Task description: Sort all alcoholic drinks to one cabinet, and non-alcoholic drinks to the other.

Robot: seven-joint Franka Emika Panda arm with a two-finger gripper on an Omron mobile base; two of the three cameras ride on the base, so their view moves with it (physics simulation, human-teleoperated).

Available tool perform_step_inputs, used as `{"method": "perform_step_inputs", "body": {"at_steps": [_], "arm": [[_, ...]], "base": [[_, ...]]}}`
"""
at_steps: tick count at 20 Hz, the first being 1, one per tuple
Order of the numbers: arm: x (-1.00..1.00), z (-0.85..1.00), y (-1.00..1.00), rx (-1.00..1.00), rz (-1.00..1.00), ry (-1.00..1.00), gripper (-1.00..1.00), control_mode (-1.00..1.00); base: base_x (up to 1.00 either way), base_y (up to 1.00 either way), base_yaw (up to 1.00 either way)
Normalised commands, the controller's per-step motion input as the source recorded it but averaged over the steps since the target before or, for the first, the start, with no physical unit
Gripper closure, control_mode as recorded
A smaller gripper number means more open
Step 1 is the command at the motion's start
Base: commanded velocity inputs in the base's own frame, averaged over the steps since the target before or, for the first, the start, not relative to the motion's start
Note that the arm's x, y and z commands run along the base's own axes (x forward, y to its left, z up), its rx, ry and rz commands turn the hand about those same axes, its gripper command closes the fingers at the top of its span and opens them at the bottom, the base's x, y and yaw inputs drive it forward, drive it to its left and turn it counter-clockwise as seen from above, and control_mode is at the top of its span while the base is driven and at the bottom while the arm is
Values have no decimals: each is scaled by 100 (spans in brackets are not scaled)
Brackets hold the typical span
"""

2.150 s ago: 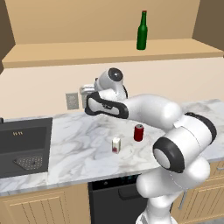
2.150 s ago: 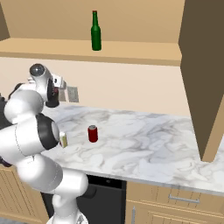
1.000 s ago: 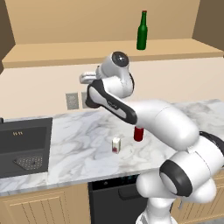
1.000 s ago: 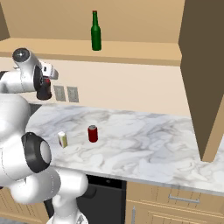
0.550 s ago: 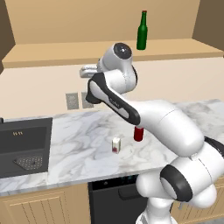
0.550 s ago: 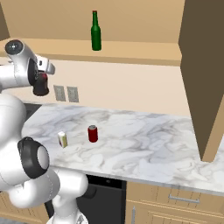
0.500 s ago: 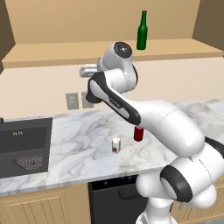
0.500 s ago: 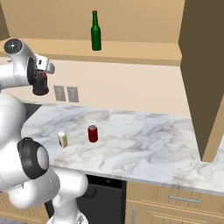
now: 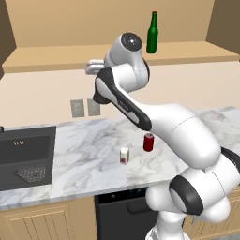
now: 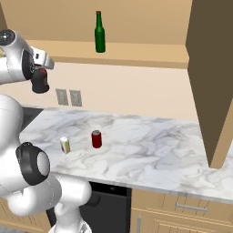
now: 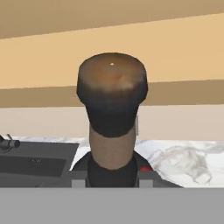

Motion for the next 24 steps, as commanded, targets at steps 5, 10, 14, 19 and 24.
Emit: {"method": "perform_step_inputs", "body": {"at_steps": [5, 10, 14, 19, 24], "arm": [[-8, 40, -2, -2, -3, 0, 100, -100], [-11, 41, 0, -2, -3, 0, 100, -100], [-10, 38, 0, -2, -3, 0, 100, -100], [-7, 34, -1, -3, -3, 0, 100, -100], [-1, 28, -1, -3, -3, 0, 100, -100]], "base": [[0, 0, 0], [0, 0, 0], [0, 0, 0], [0, 0, 0], [0, 0, 0]]}}
